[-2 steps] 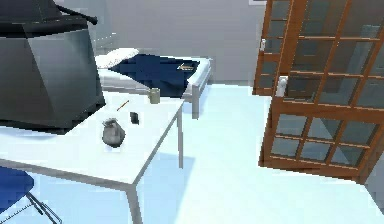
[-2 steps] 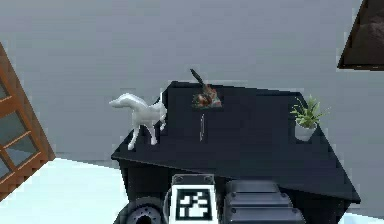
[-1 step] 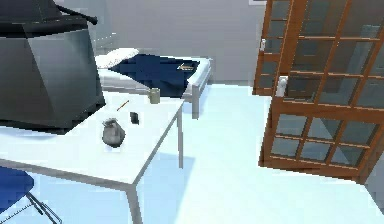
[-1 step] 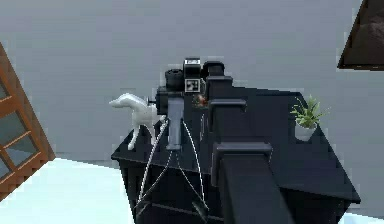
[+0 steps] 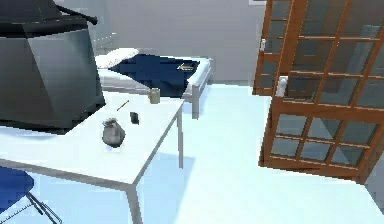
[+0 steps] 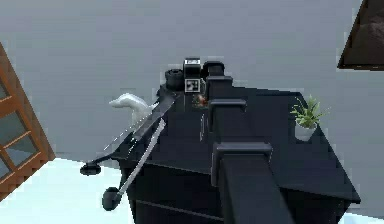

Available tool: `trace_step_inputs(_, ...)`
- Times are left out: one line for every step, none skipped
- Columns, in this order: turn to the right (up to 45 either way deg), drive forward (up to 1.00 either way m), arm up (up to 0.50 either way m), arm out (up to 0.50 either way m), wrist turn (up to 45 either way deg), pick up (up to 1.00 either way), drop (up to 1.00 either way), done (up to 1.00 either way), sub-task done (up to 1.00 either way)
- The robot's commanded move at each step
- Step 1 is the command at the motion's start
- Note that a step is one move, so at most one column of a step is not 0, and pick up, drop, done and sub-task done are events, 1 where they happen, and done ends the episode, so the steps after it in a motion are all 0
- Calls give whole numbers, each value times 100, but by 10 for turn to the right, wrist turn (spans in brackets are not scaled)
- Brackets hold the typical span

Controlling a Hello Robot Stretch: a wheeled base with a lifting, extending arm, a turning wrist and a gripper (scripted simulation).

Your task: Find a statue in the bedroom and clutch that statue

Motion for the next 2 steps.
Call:
trace_step_inputs(0, 0, 0, 0, 450, 0, 0, 0, 0)
trace_step_inputs(0, 0, 0, 0, 300, 0, 0, 0, 0)
